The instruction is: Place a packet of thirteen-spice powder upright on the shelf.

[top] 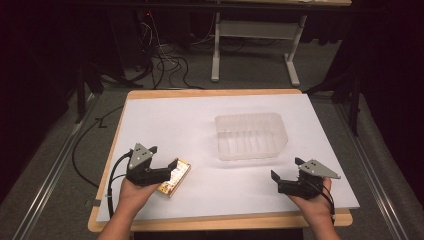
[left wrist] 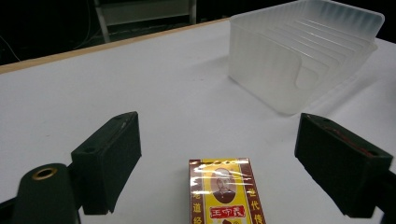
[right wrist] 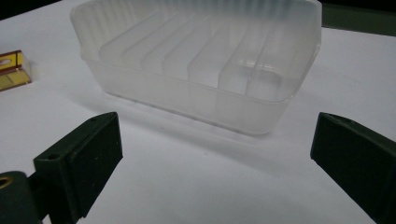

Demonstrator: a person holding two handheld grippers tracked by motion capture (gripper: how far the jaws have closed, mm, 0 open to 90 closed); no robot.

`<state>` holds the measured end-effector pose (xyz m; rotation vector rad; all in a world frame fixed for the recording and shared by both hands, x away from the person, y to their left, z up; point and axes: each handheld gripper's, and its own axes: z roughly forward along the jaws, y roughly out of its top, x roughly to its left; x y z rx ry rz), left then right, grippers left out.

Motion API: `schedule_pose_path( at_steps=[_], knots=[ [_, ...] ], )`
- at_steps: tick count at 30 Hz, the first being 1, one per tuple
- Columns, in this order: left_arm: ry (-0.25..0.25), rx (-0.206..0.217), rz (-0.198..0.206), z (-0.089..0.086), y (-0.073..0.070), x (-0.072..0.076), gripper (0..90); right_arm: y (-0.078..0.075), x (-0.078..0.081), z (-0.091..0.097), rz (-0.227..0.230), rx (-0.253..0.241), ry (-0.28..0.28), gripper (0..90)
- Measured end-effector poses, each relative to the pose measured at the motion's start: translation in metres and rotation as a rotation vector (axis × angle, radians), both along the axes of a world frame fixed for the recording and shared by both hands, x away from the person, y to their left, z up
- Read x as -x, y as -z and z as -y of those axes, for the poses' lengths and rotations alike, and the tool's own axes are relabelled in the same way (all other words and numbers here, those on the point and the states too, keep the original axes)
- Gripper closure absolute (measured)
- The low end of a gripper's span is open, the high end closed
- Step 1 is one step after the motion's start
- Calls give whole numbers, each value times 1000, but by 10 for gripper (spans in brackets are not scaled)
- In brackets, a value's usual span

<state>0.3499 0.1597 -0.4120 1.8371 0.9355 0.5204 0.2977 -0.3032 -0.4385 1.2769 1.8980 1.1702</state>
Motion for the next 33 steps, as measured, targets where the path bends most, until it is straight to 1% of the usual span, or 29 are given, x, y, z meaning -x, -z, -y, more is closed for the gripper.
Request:
schedule_pose_path(
  at_steps=[2,4,8,12,24,28,31,33],
  knots=[
    [2,4,-5,0,1,1,150,0,0,2,-2,-23,-2,32],
    [3,-1,-8,0,1,1,151,-1,0,4,1,-28,1,40],
    [2,6,-10,0,1,1,151,-1,-1,6,-3,-50,2,49],
    [1,2,-16,0,2,0,151,-1,0,7,-1,-55,-1,61],
    [5,-6,-18,0,3,0,155,1,-2,7,-6,-47,-9,73],
    [7,-12,-27,2,4,-1,156,0,-2,7,-10,-53,-10,86],
    [16,-24,-39,3,6,-1,156,0,-1,7,-4,-51,-13,89],
    [18,-28,-40,4,7,-1,156,-1,-1,7,2,-53,-13,89]
  ],
)
